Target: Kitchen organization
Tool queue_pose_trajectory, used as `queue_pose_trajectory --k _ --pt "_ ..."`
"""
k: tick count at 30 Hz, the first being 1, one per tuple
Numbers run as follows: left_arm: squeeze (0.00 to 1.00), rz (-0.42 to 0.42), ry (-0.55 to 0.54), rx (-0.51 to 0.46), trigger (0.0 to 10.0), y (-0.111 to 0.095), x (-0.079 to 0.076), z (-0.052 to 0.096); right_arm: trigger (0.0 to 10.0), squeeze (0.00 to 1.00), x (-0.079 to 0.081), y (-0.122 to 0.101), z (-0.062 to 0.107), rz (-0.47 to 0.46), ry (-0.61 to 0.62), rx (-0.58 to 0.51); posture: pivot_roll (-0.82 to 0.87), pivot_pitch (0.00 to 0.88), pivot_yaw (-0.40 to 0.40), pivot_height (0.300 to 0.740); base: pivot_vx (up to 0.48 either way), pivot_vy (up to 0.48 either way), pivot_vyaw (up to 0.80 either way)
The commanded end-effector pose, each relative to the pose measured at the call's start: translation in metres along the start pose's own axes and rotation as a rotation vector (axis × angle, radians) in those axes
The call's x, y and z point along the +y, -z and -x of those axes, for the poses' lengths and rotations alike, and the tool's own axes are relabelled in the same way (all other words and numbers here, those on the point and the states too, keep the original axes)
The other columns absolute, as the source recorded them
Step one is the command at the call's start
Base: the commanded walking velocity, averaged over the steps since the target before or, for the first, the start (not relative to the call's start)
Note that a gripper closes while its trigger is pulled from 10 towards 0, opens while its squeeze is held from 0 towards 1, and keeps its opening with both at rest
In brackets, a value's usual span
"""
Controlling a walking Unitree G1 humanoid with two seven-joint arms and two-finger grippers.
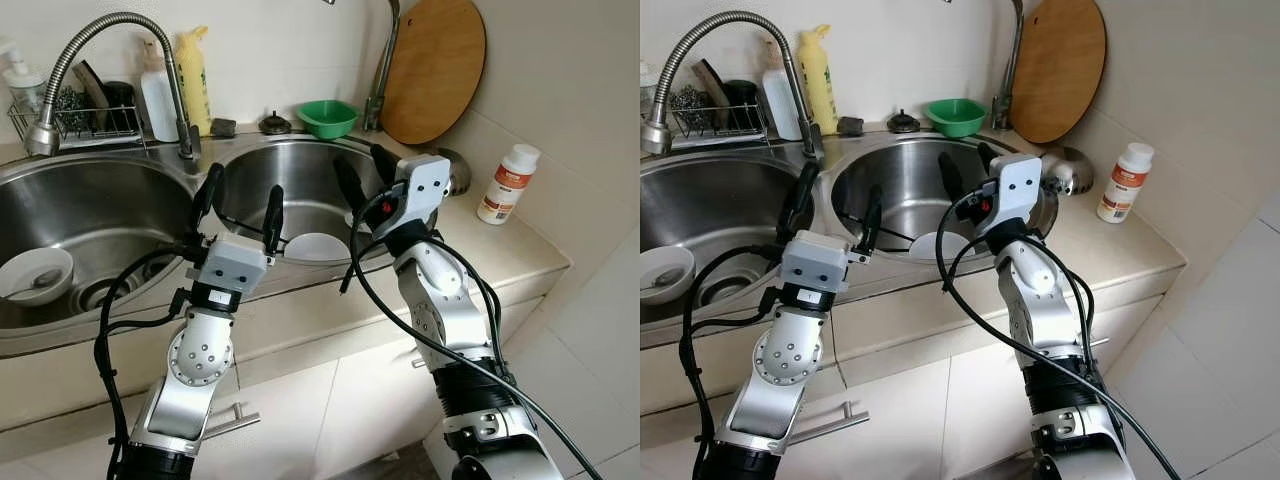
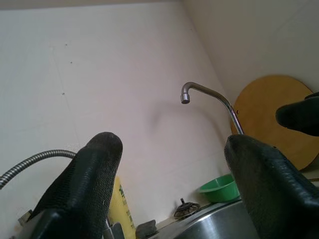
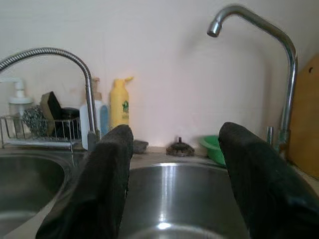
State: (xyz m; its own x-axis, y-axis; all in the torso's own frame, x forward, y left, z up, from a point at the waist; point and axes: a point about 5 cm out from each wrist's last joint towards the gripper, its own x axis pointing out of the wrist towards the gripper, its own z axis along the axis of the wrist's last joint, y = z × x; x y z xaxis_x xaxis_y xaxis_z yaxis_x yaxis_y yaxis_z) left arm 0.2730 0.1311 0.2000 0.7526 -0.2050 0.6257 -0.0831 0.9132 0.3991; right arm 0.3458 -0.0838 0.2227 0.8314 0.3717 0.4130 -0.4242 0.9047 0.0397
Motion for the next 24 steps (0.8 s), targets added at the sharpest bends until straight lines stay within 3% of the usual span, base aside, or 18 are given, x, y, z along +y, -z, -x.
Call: queue_pose_trajectory --k 1,10,24 --pt "0.00 0.010 -0.005 -0.016 10.0 -0.0037 -0.0005 -0.0012 10.0 0.00 -0.0039 -0.0008 0.0002 -0.001 0.024 0.021 0.06 0.000 -0.085 0.740 0.000 0.000 -0.80" --pt "0.00 0.013 -0.004 -0.009 10.0 -0.0022 -0.0007 0.0001 10.0 0.00 -0.0076 -0.0001 0.0014 0.001 0.044 0.040 0.06 0.000 -0.083 0.740 0.000 0.000 -0.80" --pt "0.00 0.017 0.003 -0.009 10.0 -0.0021 -0.0009 0.0008 10.0 0.00 -0.0008 -0.0024 0.0037 -0.001 0.018 0.015 0.07 0.000 -0.081 0.740 0.000 0.000 -0.80"
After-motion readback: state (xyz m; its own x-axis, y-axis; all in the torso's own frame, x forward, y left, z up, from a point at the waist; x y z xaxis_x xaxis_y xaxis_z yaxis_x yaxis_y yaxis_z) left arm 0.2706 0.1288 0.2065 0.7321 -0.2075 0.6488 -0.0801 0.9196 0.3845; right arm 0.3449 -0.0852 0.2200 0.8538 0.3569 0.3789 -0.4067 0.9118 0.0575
